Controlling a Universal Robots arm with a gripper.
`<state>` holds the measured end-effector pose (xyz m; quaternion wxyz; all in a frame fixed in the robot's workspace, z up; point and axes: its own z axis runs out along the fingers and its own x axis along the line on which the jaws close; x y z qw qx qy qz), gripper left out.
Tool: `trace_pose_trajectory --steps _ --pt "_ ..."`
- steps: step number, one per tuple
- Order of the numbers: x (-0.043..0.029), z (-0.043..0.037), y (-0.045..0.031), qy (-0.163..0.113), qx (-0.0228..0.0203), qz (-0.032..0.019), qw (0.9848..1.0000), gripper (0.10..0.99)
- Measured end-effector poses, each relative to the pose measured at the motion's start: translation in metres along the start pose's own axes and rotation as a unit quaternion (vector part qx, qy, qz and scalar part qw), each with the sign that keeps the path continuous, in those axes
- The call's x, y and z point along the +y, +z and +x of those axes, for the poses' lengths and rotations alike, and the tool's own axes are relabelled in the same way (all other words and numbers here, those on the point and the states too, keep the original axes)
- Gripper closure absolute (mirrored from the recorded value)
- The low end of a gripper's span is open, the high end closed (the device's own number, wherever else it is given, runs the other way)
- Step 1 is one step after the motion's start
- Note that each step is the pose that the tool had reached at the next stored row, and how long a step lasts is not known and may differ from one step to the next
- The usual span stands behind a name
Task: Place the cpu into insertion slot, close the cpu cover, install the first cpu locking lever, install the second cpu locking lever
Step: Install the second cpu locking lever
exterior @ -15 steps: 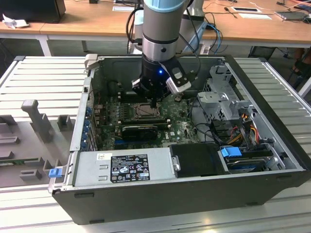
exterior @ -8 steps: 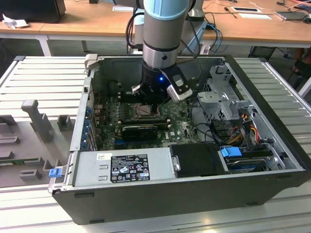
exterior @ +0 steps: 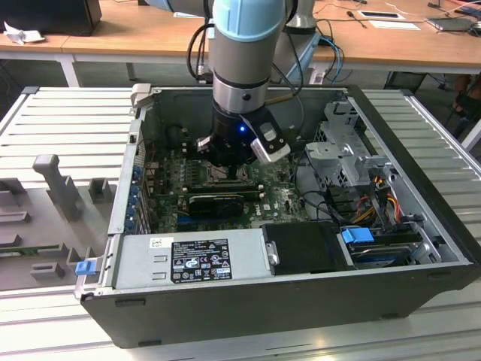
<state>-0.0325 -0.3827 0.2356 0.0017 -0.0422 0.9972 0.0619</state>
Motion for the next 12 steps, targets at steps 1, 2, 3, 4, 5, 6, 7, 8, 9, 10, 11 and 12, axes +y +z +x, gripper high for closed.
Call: trace_pose_trajectory --steps 1,2,3,4,5,6,7,8,9,10,11,12 --pt "0.0002 0.0022 0.0004 -0.001 -0.0001 -0.0020 1.0000 0.980" --pt "0.0004 0.0057 0.0008 -0.002 -0.0001 -0.0044 1.0000 0.980" --pt "0.0007 0.0095 0.0012 -0.004 -0.0001 -0.0064 1.0000 0.980" --pt "0.0007 0.0117 0.0014 -0.004 0.0000 -0.0069 1.0000 0.980" --pt "0.0005 0.0148 0.0016 -0.005 0.0001 -0.0070 1.0000 0.980" --pt "0.0002 0.0165 0.0018 -0.006 0.0001 -0.0070 1.0000 0.980" --pt "-0.0005 0.0176 0.0021 -0.006 -0.0007 -0.0075 1.0000 0.980" --pt "-0.0009 0.0184 0.0033 -0.006 -0.0021 -0.0080 0.9999 0.980" --pt "-0.0012 0.0198 0.0055 -0.006 -0.0027 -0.0080 0.9999 0.980" --pt "-0.0016 0.0207 0.0088 -0.006 -0.0027 -0.0084 0.9999 0.980" --pt "-0.0018 0.0226 0.0119 -0.006 -0.0028 -0.0089 0.9999 0.980" --pt "-0.0019 0.0248 0.0143 -0.006 -0.0028 -0.0093 0.9999 0.980"
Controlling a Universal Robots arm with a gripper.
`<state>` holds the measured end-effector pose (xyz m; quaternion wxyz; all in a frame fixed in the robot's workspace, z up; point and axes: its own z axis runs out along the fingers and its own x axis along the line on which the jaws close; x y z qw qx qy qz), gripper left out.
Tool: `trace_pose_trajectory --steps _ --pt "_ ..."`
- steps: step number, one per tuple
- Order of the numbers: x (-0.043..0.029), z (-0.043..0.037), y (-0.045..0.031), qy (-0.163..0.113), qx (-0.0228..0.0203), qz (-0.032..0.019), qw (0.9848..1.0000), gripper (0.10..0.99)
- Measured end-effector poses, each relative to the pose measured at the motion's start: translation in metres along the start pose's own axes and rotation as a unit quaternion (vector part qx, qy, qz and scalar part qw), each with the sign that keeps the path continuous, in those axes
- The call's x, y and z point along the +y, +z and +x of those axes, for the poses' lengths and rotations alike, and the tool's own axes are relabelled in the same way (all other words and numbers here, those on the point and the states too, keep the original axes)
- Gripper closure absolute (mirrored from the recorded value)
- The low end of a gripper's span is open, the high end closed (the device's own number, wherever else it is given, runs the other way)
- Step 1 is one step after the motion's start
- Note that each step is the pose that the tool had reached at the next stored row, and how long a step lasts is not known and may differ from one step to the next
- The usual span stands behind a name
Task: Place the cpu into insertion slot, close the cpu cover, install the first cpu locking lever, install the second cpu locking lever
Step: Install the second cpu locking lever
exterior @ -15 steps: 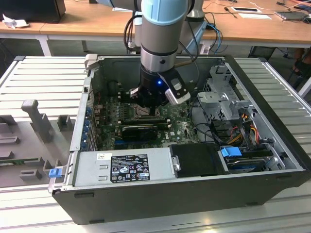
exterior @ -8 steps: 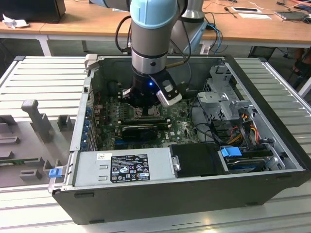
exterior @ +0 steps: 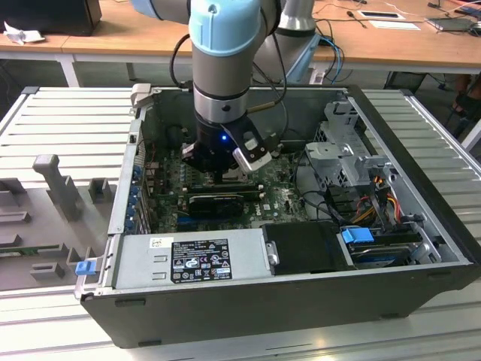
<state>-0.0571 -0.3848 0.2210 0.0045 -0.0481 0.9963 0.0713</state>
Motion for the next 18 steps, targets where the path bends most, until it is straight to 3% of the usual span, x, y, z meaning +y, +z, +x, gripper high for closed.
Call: trace_pose_trajectory --steps 5,7,9,13,18 --pt "-0.0016 0.0028 0.0089 0.000 -0.0002 -0.0026 1.0000 0.980" --pt "-0.0084 0.0063 0.0091 0.000 -0.0020 -0.0192 0.9998 0.980" --pt "-0.0104 0.0090 0.0091 0.000 -0.0035 -0.0274 0.9996 0.980" --pt "-0.0151 0.0159 0.0095 -0.001 -0.0084 -0.0377 0.9993 0.980" --pt "-0.0157 0.0238 0.0140 -0.002 -0.0144 -0.0470 0.9988 0.980"
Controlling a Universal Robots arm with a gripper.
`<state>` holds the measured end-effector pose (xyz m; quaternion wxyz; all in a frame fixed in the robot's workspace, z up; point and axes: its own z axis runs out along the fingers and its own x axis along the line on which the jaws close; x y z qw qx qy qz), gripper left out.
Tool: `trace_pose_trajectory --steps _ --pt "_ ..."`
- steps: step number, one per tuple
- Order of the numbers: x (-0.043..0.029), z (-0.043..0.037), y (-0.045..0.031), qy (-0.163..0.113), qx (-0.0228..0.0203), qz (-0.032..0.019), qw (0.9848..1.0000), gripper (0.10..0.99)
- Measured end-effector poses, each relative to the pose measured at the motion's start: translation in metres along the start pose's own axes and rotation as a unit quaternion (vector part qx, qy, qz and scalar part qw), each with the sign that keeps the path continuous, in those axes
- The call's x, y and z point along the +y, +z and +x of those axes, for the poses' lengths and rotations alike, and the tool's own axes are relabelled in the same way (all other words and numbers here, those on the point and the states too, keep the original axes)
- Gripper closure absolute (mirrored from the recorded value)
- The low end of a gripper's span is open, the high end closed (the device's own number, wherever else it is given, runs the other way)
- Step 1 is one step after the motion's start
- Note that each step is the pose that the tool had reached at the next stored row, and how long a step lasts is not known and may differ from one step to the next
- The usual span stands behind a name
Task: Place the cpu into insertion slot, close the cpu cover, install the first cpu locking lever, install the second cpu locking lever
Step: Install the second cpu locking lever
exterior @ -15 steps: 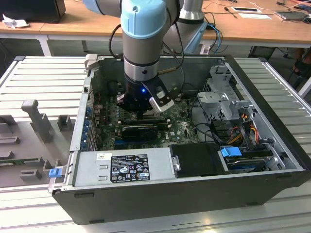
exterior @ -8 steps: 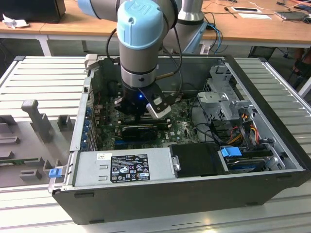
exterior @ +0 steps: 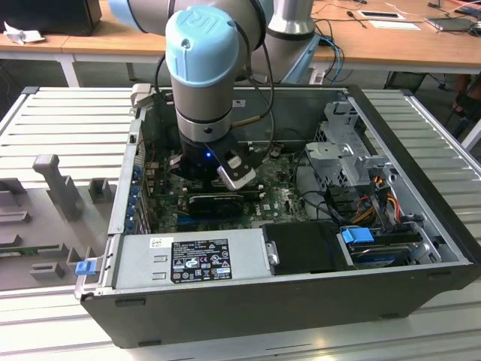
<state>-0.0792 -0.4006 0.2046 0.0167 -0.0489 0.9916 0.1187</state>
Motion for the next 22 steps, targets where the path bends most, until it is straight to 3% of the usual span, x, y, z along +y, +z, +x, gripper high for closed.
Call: trace_pose_trajectory --steps 7,10,12,14,17,19,22 --pt "-0.0009 0.0005 0.0042 0.001 -0.0022 -0.0205 0.9998 0.980" --pt "-0.0019 0.0009 0.0081 0.001 -0.0037 -0.0331 0.9994 0.980" --pt "-0.0020 0.0022 0.0092 0.001 -0.0046 -0.0371 0.9993 0.980" --pt "-0.0019 0.0033 0.0092 0.001 -0.0055 -0.0406 0.9992 0.980" --pt "-0.0009 0.0037 0.0052 0.001 -0.0056 -0.0417 0.9991 0.980" --pt "0.0022 0.0032 -0.0076 0.001 -0.0055 -0.0417 0.9991 0.980" --pt "0.0046 0.0028 -0.0177 0.001 -0.0053 -0.0417 0.9991 0.980"
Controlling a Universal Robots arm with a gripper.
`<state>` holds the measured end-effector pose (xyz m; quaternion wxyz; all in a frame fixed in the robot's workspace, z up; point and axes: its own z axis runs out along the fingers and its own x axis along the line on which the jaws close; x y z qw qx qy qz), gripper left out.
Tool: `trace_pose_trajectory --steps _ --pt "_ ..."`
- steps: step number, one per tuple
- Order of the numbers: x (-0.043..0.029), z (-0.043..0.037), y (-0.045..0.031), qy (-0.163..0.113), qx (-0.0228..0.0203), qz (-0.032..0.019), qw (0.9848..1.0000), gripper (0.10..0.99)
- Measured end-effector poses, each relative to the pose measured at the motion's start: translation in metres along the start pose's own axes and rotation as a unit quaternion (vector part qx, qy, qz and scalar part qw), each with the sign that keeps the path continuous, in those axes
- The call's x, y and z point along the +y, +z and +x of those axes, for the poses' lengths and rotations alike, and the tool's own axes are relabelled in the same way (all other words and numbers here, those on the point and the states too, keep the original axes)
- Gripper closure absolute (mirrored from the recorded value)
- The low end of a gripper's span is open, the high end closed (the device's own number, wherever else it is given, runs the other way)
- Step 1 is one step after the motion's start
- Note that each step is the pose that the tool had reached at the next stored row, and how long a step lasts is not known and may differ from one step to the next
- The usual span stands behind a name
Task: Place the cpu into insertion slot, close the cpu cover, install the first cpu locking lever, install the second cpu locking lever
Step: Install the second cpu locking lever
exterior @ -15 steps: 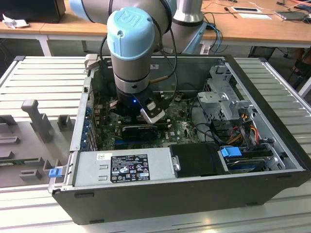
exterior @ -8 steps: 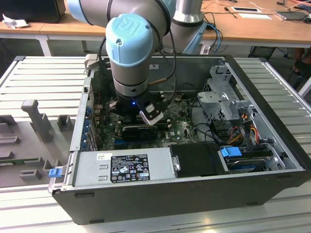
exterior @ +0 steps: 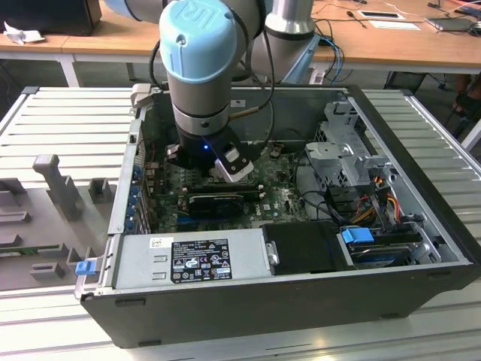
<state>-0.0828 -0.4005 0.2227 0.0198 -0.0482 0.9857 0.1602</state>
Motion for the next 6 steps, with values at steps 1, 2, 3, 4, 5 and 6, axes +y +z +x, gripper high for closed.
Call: trace_pose_trajectory --steps 1,2,3,4,5,6 --pt "0.0008 -0.0002 -0.0025 0.000 0.0004 0.0000 1.0000 0.980" --pt "0.0016 -0.0003 -0.0049 0.000 0.0007 -0.0001 1.0000 0.980" --pt "0.0027 -0.0005 -0.0084 0.000 0.0009 0.0000 1.0000 0.980" --pt "0.0032 -0.0006 -0.0098 0.000 0.0009 -0.0001 1.0000 0.980" --pt "0.0035 -0.0007 -0.0106 0.000 0.0010 -0.0001 1.0000 0.980" --pt "0.0035 -0.0007 -0.0106 0.000 0.0009 -0.0002 1.0000 0.980"
